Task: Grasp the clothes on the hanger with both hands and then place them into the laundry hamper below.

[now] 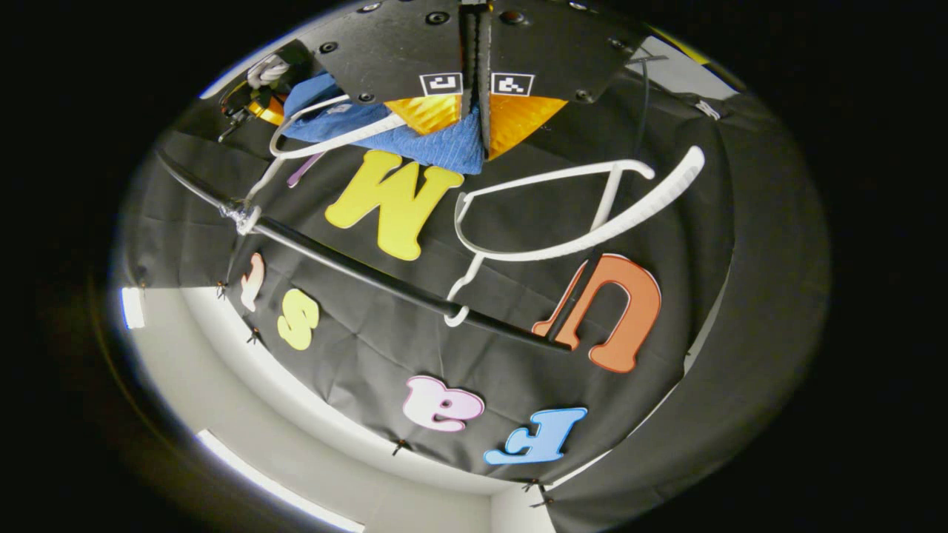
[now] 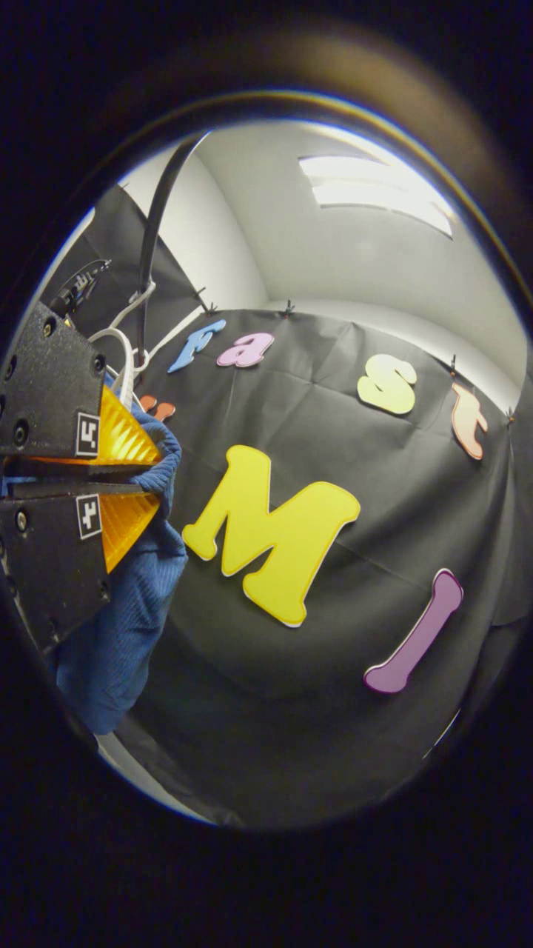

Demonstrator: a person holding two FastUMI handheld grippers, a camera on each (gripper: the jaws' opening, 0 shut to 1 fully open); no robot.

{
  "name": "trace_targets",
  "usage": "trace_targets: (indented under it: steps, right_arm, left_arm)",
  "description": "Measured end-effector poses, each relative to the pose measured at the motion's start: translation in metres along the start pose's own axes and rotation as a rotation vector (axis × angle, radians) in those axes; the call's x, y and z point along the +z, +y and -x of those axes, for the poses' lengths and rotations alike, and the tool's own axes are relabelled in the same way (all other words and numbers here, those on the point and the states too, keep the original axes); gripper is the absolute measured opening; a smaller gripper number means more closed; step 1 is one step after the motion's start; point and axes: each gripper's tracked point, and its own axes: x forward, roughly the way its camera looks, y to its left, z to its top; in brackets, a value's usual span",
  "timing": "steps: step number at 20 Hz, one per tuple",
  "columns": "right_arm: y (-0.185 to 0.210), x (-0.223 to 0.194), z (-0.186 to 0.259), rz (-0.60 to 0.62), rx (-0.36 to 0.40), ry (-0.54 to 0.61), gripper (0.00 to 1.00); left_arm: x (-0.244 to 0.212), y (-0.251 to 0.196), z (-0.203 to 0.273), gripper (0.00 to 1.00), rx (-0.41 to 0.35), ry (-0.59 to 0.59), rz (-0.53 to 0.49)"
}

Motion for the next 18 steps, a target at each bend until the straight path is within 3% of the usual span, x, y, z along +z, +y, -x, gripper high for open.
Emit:
trace_targets:
  steps: [3, 6, 10, 12, 13, 18]
  right_arm:
    - [0.004, 0.001, 0.004, -0.054, 0.005, 0.013, 0.06]
    - [0.001, -0.001, 0.004, 0.010, -0.003, 0.022, 0.06]
    - [-0.013, -0.008, 0.005, -0.002, -0.026, 0.041, 0.06]
    - [-0.035, -0.027, 0.008, 0.007, -0.087, 0.086, 0.06]
    - [-0.036, -0.031, 0.014, -0.006, -0.092, 0.083, 0.05]
    - [-0.056, -0.069, 0.029, 0.052, -0.132, 0.156, 0.06]
  left_arm:
    - [0.005, -0.001, 0.002, 0.00, -0.001, 0.001, 0.007]
    - [0.002, 0.000, 0.000, 0.00, 0.002, 0.017, -0.064]
    - [-0.003, 0.002, 0.005, 0.04, -0.015, -0.001, -0.012]
    - [-0.026, 0.014, 0.006, 0.00, 0.034, 0.046, -0.013]
    - [-0.038, 0.024, 0.009, 0.05, 0.062, 0.069, -0.012]
    - [-0.085, 0.062, 0.032, 0.00, 0.155, 0.123, 0.055]
